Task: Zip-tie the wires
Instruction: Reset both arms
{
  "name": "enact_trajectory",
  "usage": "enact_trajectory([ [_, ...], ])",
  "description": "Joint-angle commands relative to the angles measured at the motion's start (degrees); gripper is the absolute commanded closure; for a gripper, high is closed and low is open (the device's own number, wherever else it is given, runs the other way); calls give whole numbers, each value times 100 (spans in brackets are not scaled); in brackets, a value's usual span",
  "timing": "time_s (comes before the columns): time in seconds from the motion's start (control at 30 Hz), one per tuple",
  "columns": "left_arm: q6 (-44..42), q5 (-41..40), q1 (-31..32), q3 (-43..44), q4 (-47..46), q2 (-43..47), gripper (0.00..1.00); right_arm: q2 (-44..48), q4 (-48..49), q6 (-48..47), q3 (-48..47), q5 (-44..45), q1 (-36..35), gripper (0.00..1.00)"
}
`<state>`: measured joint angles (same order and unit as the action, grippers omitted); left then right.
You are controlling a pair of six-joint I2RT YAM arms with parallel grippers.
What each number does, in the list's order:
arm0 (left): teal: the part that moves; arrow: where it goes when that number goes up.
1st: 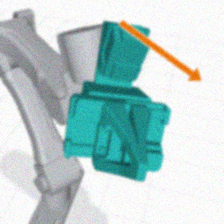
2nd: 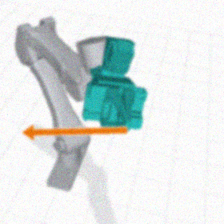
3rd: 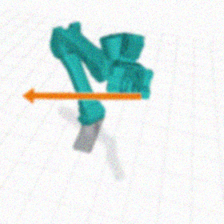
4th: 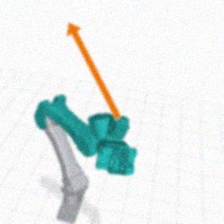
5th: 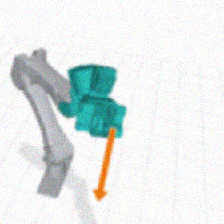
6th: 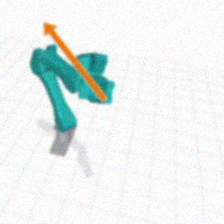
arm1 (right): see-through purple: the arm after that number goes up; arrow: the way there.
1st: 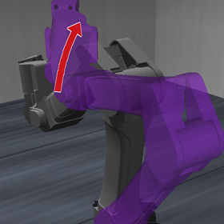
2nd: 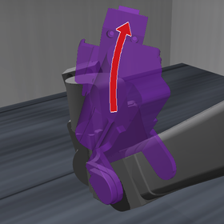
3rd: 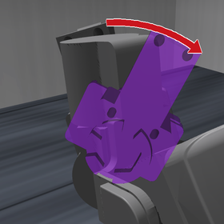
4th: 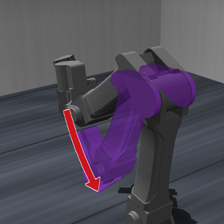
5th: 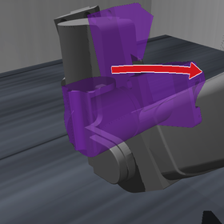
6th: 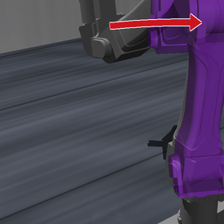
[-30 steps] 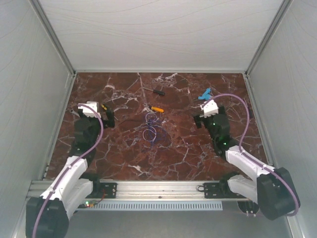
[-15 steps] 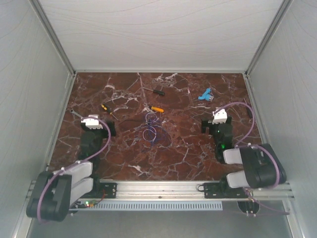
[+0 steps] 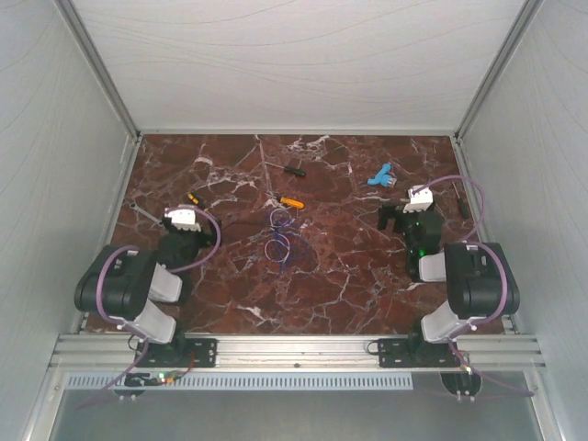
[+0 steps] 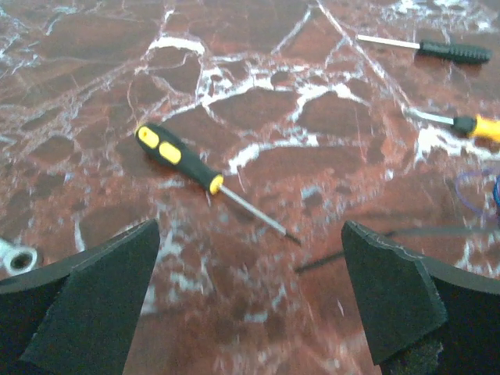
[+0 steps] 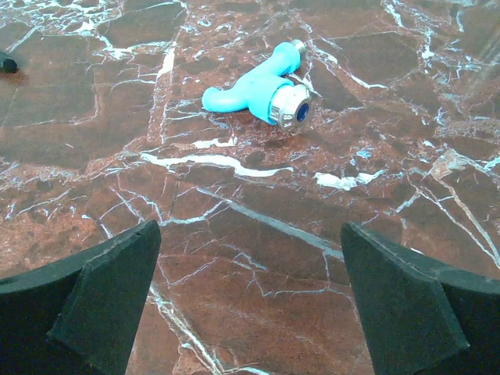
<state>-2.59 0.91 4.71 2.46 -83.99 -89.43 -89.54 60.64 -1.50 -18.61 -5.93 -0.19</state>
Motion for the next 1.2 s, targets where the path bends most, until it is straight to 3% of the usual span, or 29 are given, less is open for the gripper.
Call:
enact_trajectory([
  [0.0, 299, 459, -409, 1118, 904, 40, 0, -53, -192, 202, -72, -246, 89, 2],
  [0.1, 602, 939, -797, 1127, 915, 32, 0, -52, -187, 198, -67, -239, 88, 2],
  [1.17, 584, 937, -778, 1112, 901, 49, 0, -49, -211, 202, -77, -235, 83, 2],
])
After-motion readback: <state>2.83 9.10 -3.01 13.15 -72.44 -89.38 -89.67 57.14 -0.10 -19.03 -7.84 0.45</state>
